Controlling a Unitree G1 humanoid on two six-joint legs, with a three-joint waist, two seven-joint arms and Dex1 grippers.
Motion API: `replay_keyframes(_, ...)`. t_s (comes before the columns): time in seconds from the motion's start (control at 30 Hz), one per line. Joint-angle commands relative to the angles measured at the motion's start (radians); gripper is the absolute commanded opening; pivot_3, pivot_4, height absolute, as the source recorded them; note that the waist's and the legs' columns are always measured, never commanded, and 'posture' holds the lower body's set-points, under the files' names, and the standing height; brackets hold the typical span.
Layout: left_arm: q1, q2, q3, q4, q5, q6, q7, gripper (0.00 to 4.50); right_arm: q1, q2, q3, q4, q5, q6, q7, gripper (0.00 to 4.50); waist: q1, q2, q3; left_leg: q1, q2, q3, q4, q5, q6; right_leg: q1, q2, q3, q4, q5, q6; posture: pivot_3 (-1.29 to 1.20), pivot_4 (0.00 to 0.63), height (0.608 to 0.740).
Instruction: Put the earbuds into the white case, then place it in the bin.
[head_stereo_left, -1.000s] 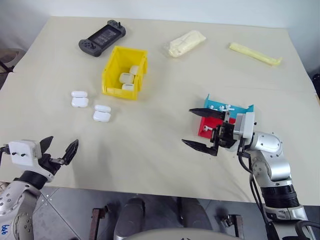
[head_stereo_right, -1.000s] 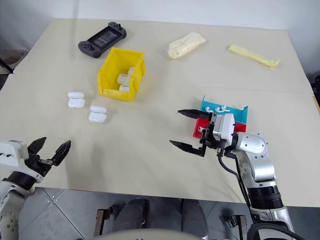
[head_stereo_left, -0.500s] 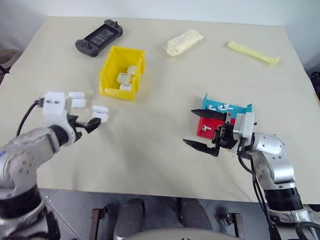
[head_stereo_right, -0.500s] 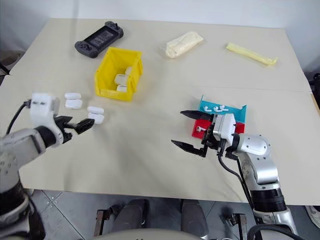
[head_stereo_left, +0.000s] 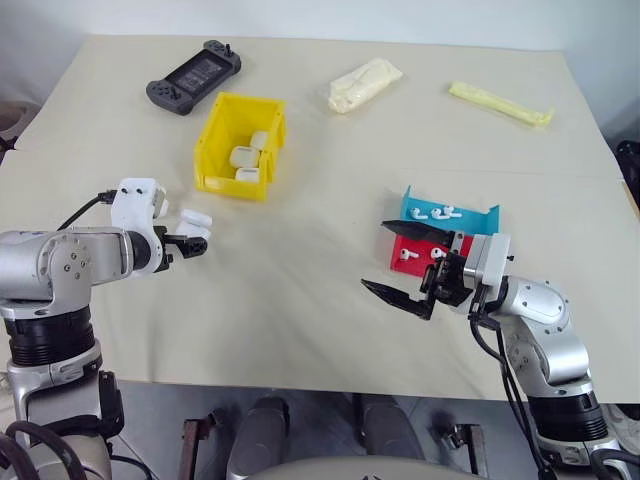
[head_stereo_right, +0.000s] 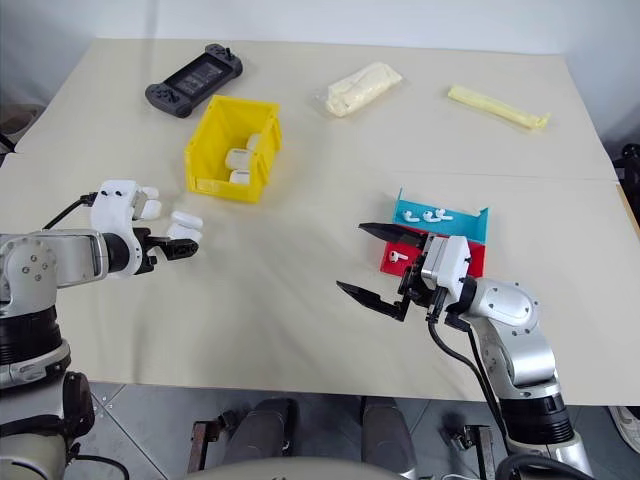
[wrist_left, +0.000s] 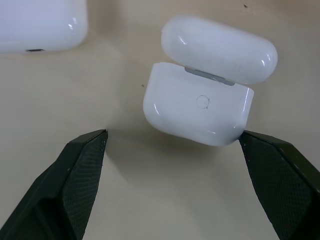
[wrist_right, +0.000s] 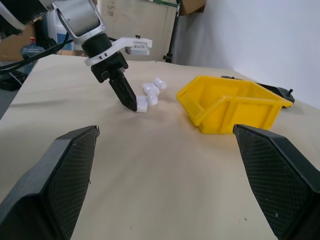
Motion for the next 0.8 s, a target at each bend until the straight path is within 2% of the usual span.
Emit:
replay_keyframes(0.03,-0.025,-0.027,-0.026,0.022,0.034,-0.028,-0.030,4.45,0.011,0.008,0.001,-0.052,0.004,-0.003,-0.022,4.50,0.001,0.000,0.000,0.000,0.000,0.000,0.000,0.000,0.000,0.000,0.000,0.000,0.000,0.000,0.000,0.00,0.150,0.740)
replay_keyframes(0.27,-0.055,-0.062,-0.075,0.037,0.074,-0.036,-0.070,4.45,0.007,0.008,0.005,-0.062,0.004,0.004,-0.042,4.50,0.003,0.000,0.000,0.000,0.000,0.000,0.001,0.000,0.000,0.000,0.000,0.000,0.000,0.000,0.000,0.00,0.150,0.740)
replay_keyframes(0.57,-0.084,-0.050,-0.164,0.098,0.121,-0.094,-0.141,4.45,-0.013,0.015,0.016,-0.054,-0.001,0.009,-0.055,4.50,0.021,0.000,0.000,0.000,-0.001,0.000,0.001,0.000,0.000,0.001,0.000,0.000,0.001,0.000,0.000,0.00,0.150,0.740)
replay_keyframes(0.8,-0.094,-0.178,-0.036,0.019,0.168,-0.010,-0.068,4.45,-0.018,0.013,0.021,-0.053,0.003,0.016,-0.059,4.50,0.025,0.000,0.000,0.000,-0.001,-0.001,0.002,0.000,0.000,0.002,-0.001,0.000,0.001,0.000,0.000,0.00,0.150,0.740)
